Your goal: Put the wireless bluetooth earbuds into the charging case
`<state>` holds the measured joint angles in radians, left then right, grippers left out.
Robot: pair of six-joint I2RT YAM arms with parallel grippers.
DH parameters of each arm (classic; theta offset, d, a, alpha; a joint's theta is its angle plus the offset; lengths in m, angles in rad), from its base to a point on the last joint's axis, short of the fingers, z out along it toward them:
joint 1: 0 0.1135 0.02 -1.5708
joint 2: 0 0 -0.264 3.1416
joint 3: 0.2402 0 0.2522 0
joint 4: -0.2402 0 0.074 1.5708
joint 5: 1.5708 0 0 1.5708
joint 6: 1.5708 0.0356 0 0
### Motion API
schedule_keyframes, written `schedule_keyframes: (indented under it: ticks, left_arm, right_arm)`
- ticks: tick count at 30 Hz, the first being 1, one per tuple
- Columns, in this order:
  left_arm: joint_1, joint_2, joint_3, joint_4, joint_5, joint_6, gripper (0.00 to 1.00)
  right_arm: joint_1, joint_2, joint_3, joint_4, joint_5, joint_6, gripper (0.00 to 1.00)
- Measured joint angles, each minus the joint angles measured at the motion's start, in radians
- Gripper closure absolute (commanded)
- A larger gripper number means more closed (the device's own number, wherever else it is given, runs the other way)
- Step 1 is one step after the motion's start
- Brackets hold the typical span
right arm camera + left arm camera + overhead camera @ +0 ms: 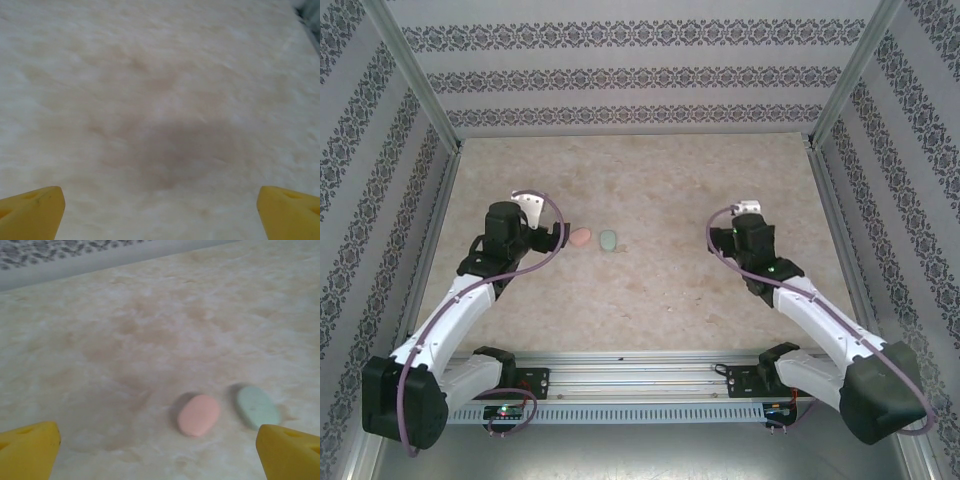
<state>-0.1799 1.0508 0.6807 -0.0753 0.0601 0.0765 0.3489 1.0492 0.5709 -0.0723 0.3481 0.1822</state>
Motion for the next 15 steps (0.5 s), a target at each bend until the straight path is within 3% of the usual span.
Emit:
schedule_keyframes:
  ticks: [7,15]
  left_arm:
    - [0.012,0.057,-0.196,0.223,-0.16,0.053,0.0]
    - [0.012,0.174,-0.277,0.403,-0.196,0.074,0.0]
  right_arm:
    - [-0.217,0.013,-0.093,0.165,-0.011,-0.014,0.02]
    - [-0.278,0.167,-0.14,0.452,-0.14,-0.051,0.02]
